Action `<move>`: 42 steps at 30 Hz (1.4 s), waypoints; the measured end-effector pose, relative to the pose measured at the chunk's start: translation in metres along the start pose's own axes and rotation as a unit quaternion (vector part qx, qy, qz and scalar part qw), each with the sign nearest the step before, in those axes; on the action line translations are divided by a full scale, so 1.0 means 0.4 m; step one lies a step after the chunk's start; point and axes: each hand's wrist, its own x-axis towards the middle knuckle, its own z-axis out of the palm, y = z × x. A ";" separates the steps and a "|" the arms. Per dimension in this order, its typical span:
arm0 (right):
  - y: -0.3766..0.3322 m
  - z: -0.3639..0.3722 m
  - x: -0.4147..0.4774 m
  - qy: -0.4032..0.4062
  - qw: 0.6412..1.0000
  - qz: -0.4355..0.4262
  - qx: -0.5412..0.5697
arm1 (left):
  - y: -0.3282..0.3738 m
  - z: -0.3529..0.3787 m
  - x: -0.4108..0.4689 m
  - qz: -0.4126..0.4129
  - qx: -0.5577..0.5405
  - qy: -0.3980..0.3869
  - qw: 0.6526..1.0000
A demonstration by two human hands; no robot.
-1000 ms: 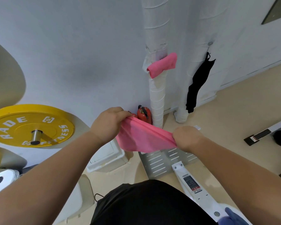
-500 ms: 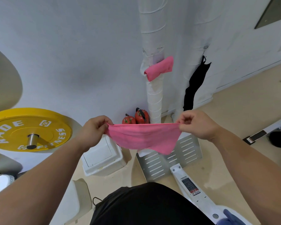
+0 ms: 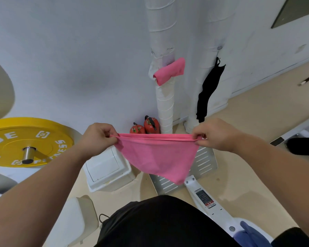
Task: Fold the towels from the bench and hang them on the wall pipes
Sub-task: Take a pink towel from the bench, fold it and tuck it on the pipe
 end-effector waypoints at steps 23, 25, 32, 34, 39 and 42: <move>0.027 -0.019 -0.026 0.164 0.884 0.224 0.375 | 0.054 -0.009 0.013 -0.071 -0.252 -0.079 0.962; 0.017 -0.008 -0.029 0.184 0.833 0.229 0.469 | 0.051 0.006 0.006 -0.082 -0.328 -0.072 0.938; -0.032 0.057 -0.006 0.288 0.760 0.332 0.479 | 0.084 0.070 -0.008 -0.174 -0.439 0.006 0.882; -0.056 0.076 0.003 0.307 0.756 0.356 0.455 | 0.101 0.091 -0.013 -0.205 -0.435 0.011 0.877; -0.195 0.094 0.031 0.265 0.787 0.317 0.458 | 0.190 0.153 -0.052 -0.206 -0.439 0.019 0.874; -0.273 0.100 0.045 0.258 0.789 0.280 0.482 | 0.258 0.193 -0.092 -0.161 -0.450 0.020 0.878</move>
